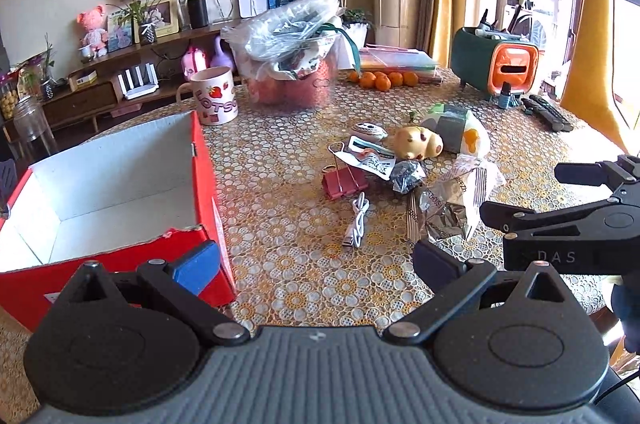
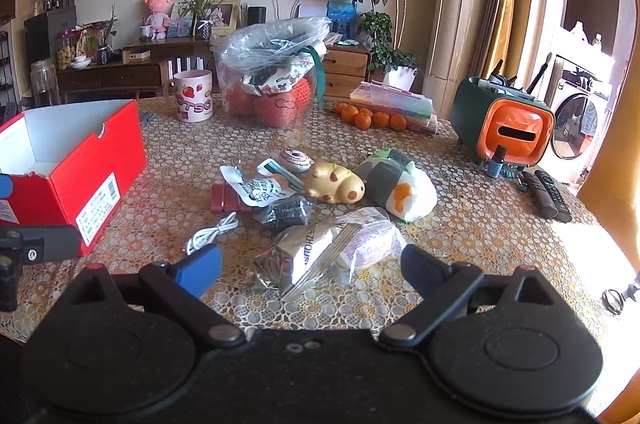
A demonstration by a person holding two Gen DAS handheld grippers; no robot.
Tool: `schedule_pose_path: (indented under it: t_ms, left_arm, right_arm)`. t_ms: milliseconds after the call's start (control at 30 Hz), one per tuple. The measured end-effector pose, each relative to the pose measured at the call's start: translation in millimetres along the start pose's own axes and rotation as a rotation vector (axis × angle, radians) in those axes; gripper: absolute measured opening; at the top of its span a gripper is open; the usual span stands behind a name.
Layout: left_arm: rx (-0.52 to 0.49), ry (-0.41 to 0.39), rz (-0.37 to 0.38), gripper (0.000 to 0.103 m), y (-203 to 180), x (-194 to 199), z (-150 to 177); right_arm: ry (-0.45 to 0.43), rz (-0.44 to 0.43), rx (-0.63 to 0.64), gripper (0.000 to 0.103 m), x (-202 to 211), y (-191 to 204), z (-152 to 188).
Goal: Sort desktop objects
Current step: 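Move both tools toward the cluster of items on the table, then grasp the white USB cable with the left tool while the right tool grasps the silver foil packet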
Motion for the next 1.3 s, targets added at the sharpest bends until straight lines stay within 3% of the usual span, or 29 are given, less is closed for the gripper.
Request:
schedule_pose_path:
  t_ms: [233, 667, 900, 1300]
  left_arm:
    - [-0.060, 0.046, 0.004, 0.103, -7.6, -49.9, 1.2]
    - [-0.115, 0.047, -0.006, 0.101, -12.1, -105.4, 3.1]
    - [-0.109, 0.074, 0.018, 0.083, -11.8, -125.2, 6.5]
    - [-0.108, 0.115, 0.079, 0.055, -15.6, -147.9, 9.0]
  right_arm:
    - [0.064, -0.001, 0.006, 0.091, -39.4, -11.2, -0.5]
    - [0.140, -0.039, 0.029, 0.080, -75.0, 1.2, 2.5]
    - [0.158, -0.041, 0.031, 0.070, -84.3, 8.2, 1.9]
    - [0.167, -0.040, 0.014, 0.063, -86.3, 11.4, 3.3]
Point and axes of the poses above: each gripper's, at about its wrist camera, not at the fingertips, and x roughly against the way its jaws point, y to its left, z to its underside, the point moved 8 cm from there along -x, roughly the way its jaws point, and after that the axes turned 4 degrees about z, right-handed, at the moved point
